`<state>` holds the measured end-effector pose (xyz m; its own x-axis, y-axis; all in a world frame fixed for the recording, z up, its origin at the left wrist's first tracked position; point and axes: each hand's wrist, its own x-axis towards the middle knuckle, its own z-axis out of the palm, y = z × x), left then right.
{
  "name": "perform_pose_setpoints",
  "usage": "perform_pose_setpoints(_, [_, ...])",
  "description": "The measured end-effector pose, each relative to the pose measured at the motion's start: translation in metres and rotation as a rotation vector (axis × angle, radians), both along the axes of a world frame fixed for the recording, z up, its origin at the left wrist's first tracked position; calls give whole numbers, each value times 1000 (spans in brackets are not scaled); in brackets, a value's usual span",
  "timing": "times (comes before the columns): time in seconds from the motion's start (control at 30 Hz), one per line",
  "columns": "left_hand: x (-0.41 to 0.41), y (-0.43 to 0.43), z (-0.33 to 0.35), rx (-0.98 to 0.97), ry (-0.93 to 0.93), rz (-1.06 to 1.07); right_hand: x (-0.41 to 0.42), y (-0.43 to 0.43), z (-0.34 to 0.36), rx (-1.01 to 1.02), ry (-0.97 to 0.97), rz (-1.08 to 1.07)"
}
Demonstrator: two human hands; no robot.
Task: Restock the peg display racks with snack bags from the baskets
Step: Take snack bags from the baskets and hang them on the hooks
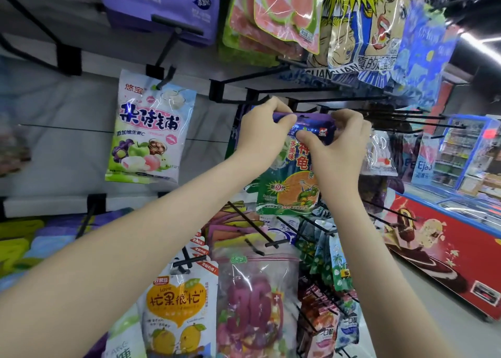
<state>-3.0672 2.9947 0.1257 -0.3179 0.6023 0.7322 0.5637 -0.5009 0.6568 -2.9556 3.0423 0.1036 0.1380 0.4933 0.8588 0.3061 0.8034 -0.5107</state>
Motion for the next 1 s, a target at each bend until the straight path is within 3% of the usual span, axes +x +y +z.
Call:
perform_pose_setpoints(0.17, [4,-7,-2,-19,-66,22,3,-2,0,-22,-12,75])
perform_pose_setpoints(0.33, [6,-15,-8,-24,-177,39,10,1,5,-65,-228,207])
perform_pose_setpoints(0.47, [6,-29,-15,-11,-227,58,11,7,12,-35,-256,332])
perform_pose_setpoints(0.73, [-11,-65,-9,-5,-229,273,-4,18,15,3,20,530])
perform_pose_setpoints(1.0, [9,-87,2,26,-204,475,-2,16,12,58,54,655])
